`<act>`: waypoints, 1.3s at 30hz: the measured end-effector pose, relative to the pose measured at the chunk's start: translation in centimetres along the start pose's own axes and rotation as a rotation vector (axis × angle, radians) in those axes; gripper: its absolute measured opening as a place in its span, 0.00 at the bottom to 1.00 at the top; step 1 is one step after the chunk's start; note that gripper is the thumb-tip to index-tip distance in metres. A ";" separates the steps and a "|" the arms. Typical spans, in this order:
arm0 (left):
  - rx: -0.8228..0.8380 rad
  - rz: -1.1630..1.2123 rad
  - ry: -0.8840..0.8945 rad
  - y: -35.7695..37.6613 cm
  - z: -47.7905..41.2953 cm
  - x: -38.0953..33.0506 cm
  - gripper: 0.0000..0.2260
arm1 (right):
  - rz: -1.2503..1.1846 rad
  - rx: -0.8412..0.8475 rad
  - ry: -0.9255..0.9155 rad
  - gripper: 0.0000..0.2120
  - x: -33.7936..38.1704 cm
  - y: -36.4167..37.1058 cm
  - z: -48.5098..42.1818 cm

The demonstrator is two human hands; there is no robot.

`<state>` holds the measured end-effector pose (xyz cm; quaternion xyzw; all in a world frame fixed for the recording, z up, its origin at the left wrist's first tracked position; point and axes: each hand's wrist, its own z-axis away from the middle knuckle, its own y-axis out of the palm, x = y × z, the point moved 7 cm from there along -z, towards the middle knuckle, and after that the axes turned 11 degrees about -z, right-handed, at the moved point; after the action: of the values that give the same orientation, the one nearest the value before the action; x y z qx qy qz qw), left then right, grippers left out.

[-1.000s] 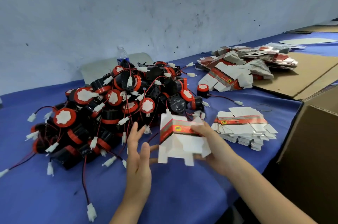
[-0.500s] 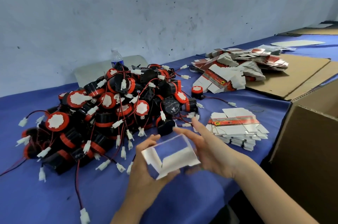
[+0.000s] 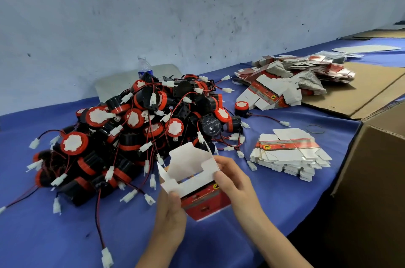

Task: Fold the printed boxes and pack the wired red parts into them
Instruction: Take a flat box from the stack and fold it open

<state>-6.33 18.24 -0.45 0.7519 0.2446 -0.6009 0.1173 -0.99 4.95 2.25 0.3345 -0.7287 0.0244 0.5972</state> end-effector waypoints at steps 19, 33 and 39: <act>-0.006 0.101 0.220 -1.1 -0.5 -1.4 0.20 | 0.616 0.095 -0.556 0.17 3.1 2.6 1.5; -0.039 -0.328 0.547 -0.3 0.6 -4.7 0.16 | -0.007 -0.150 -0.134 0.13 2.6 0.3 -0.4; -0.066 -0.326 0.570 -0.9 0.8 -4.7 0.15 | -0.058 0.001 -0.136 0.05 3.3 1.4 -0.5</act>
<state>-8.19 17.62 3.95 0.8366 0.4040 -0.3689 -0.0290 -1.51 4.75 5.80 0.3565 -0.7576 -0.0153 0.5465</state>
